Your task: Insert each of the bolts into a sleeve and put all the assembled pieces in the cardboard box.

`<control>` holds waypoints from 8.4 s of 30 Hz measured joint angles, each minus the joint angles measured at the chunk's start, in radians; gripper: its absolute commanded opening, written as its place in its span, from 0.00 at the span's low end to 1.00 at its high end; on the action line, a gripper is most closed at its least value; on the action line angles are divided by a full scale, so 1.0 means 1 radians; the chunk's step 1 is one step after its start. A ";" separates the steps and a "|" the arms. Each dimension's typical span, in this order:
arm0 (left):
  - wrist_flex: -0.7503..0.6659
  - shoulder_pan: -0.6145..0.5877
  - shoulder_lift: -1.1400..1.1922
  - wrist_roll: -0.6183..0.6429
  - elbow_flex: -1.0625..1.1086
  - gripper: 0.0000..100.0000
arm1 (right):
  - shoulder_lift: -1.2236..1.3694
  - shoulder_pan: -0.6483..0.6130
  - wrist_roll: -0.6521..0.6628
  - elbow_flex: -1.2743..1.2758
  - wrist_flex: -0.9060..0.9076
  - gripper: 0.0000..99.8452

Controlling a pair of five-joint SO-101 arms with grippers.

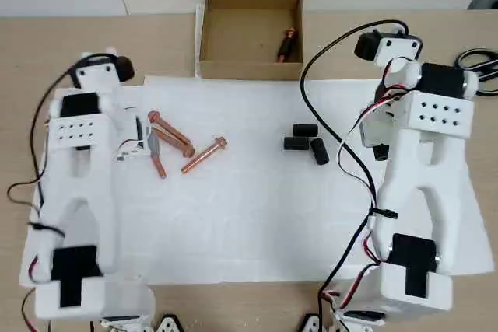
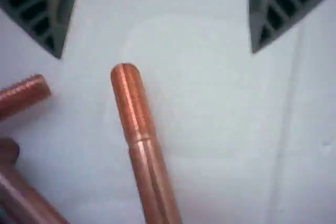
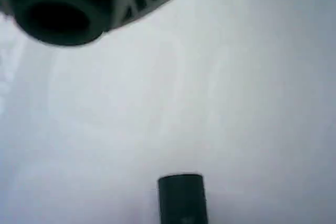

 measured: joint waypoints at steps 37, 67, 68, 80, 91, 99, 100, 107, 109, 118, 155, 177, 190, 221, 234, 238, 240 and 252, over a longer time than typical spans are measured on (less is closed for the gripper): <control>-0.249 0.011 0.265 0.152 -0.011 0.03 | 0.000 0.000 -0.003 0.009 0.002 0.00; -0.011 0.152 0.094 -0.259 0.089 0.01 | 0.000 0.000 -0.003 0.058 0.002 0.00; -0.044 0.152 0.094 -0.278 0.132 0.01 | 0.000 0.000 -0.003 0.058 0.002 0.00; -0.092 0.170 0.084 -0.362 0.219 0.07 | 0.000 0.000 -0.003 0.074 0.002 0.00; -0.110 0.172 0.023 -0.362 0.219 0.07 | 0.000 0.000 -0.003 0.100 0.002 0.00; -0.149 0.172 0.044 -0.362 0.229 0.07 | 0.000 0.000 -0.003 0.100 0.002 0.00; -0.153 0.172 0.051 -0.362 0.229 0.07 | 0.000 0.000 -0.003 0.100 0.002 0.00; -0.175 0.172 0.094 -0.362 0.229 0.07 | 0.000 0.000 -0.003 0.100 0.002 0.00; -0.186 0.172 0.110 -0.362 0.227 0.07 | 0.000 0.000 -0.003 0.100 0.002 0.00; -0.196 0.178 0.138 -0.348 0.224 0.00 | 0.000 0.000 -0.003 0.100 0.002 0.00; -0.084 0.175 -0.996 -0.250 0.462 0.01 | -1.103 -0.018 -0.012 0.848 -0.193 0.00; -0.549 0.416 -1.298 0.284 0.707 0.01 | -1.807 -0.543 -0.269 1.700 -0.954 0.00; -0.758 0.591 -1.298 0.293 0.789 0.01 | -1.815 -0.767 -0.236 1.857 -1.048 0.00; -0.847 0.671 -1.303 0.293 1.002 0.01 | -1.815 -0.819 -0.331 1.872 -1.096 0.00; -0.882 0.671 -1.303 0.295 1.003 0.01 | -1.815 -0.825 -0.331 1.870 -1.096 0.00; -0.884 0.671 -1.303 0.295 1.020 0.01 | -1.815 -0.825 -0.331 1.870 -1.096 0.00; -0.885 0.671 -1.303 0.295 1.036 0.01 | -1.815 -0.827 -0.331 1.872 -1.096 0.00; -0.891 0.677 -1.303 0.282 1.076 0.01 | -1.815 -0.841 -0.331 1.872 -1.096 0.00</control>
